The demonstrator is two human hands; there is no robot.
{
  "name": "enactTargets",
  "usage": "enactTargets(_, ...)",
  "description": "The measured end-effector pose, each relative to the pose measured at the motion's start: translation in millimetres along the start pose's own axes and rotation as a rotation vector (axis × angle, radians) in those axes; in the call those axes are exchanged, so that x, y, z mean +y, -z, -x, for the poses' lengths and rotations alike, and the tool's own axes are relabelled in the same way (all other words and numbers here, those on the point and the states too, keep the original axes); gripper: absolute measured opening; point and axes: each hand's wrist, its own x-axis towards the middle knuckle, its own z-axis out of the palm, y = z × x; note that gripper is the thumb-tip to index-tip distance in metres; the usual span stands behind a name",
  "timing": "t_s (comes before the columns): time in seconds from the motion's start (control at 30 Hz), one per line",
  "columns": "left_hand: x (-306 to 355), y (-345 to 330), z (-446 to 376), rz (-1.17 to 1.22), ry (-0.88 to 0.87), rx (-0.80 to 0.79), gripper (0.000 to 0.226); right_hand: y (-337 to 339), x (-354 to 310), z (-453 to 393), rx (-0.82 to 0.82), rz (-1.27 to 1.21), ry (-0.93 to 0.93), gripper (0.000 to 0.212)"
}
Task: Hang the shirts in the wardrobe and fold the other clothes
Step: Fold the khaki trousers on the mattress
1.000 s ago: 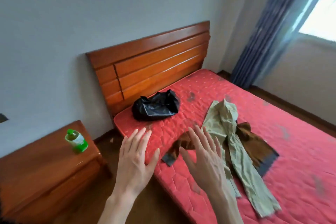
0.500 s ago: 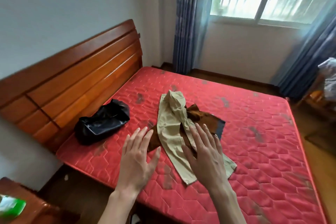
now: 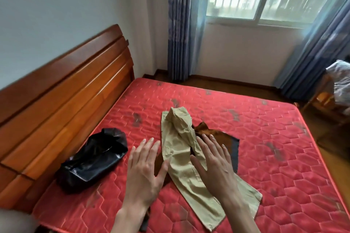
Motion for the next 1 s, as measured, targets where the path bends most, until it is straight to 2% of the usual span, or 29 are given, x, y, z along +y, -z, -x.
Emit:
enactTargets(0.27, -66.6, -37.6, -89.5, -0.024, -0.008, -0.1, 0.063, -38.3, -4.5, -87.5, -0.057, 0.08, -0.014, 0.067)
enactTargets(0.4, -76.8, -72.4, -121.3, -0.049, -0.018, -0.153, 0.067, -59.9, 13.6, -128.7, -0.075, 0.081, -0.04, 0.065)
enactTargets(0.57, -104.6, -128.1, -163.7, -0.19, -0.039, -0.248, 0.065, -110.3, 54.3, -177.1, -0.133, 0.093, -0.041, 0.064)
enactTargets(0.77, -140.2, -234.3, -218.6, -0.185, 0.001, -0.218, 0.06, -199.6, 124.6, -228.2, -0.181, 0.119, -0.066, 0.062)
enactTargets(1.0, -208.9, -400.8, -235.9, -0.243, 0.053, -0.172, 0.06, -338.3, 205.1, -284.7, -0.16, 0.183, 0.048, 0.057)
